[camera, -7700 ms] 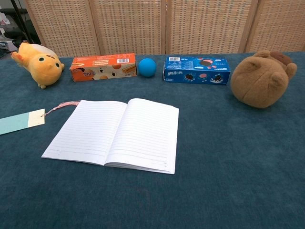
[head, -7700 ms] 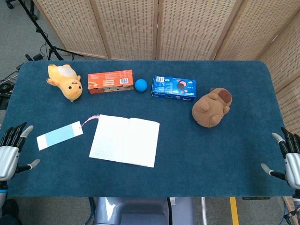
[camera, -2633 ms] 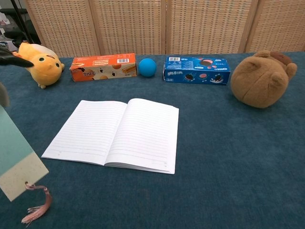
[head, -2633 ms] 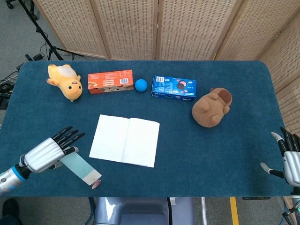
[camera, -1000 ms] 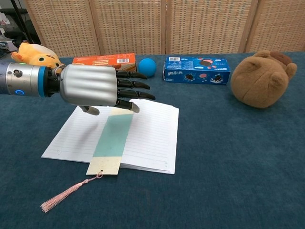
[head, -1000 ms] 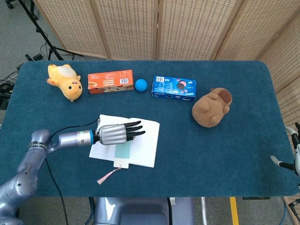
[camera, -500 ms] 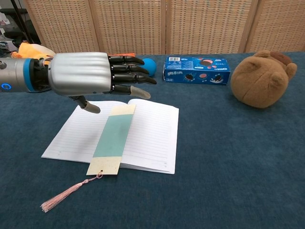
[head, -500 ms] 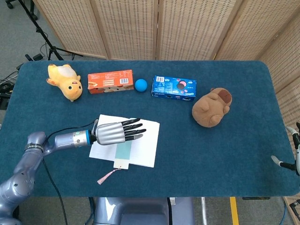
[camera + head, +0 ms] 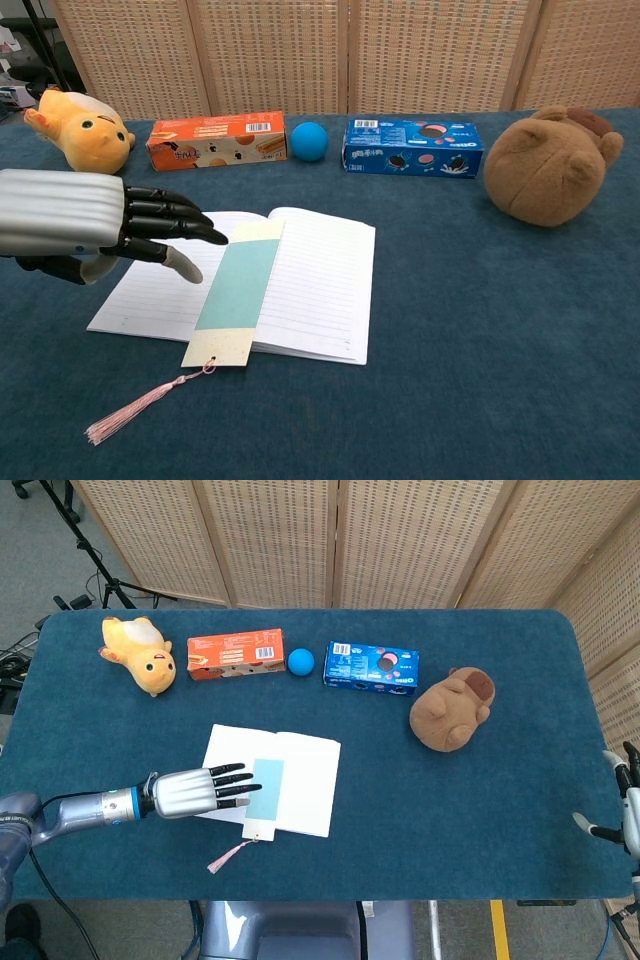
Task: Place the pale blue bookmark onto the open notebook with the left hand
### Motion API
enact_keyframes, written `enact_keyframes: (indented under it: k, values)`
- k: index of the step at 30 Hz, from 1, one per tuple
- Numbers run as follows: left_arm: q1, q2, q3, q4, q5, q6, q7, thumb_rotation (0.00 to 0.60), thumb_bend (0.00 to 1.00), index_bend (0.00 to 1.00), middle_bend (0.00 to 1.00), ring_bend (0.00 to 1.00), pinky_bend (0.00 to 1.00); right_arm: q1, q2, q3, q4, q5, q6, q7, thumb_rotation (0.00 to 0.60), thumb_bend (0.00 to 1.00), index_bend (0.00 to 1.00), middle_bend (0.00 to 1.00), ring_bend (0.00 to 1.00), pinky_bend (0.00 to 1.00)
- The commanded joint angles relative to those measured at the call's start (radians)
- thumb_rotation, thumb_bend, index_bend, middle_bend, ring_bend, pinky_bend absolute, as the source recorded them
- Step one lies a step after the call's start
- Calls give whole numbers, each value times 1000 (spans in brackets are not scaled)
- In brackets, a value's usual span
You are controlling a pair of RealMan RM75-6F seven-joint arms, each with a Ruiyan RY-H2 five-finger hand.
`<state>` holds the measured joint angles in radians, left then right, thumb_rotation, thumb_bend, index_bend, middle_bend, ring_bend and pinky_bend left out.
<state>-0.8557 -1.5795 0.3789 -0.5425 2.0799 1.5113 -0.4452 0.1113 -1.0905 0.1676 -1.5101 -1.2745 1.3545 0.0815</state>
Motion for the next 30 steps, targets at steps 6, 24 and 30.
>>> enact_keyframes:
  k: [6,24,30]
  values:
    - [-55,57,-8,-145,-13,-112,59,600,1000,238,0,48,110,4,-6,0,-3,0,-1,-15,600,40,113,0,0,0]
    - [-74,27,-11,-209,-19,-207,107,600,1000,248,0,61,135,3,0,7,8,17,-12,9,600,40,114,0,0,0]
    - [-76,12,-6,-221,-17,-234,122,600,1000,246,0,61,135,4,0,7,9,18,-15,10,600,40,113,0,0,0]
